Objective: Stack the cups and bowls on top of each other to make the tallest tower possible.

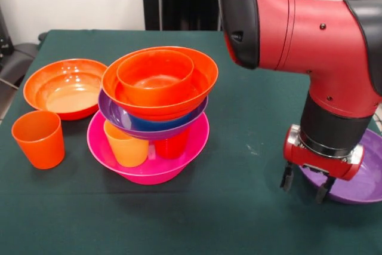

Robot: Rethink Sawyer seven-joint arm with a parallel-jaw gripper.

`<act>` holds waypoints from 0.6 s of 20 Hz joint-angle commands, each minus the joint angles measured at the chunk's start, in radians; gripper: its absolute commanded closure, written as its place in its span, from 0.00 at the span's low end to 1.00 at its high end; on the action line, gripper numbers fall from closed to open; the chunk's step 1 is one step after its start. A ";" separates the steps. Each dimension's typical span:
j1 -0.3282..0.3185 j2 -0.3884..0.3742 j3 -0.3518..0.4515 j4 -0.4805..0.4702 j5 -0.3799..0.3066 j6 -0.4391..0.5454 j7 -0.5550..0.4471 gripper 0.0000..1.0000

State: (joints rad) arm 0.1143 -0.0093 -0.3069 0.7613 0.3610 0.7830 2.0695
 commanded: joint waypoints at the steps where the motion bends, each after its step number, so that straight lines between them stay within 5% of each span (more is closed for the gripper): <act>1: -0.025 -0.029 0.190 0.047 0.028 0.161 0.003 0.00; 7: -0.021 -0.063 0.204 0.099 0.013 0.121 -0.012 0.00; 12: -0.018 -0.062 0.156 0.051 -0.028 0.150 -0.008 0.00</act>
State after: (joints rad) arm 0.1062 -0.0382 -0.2432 0.7722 0.3756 0.8359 2.0695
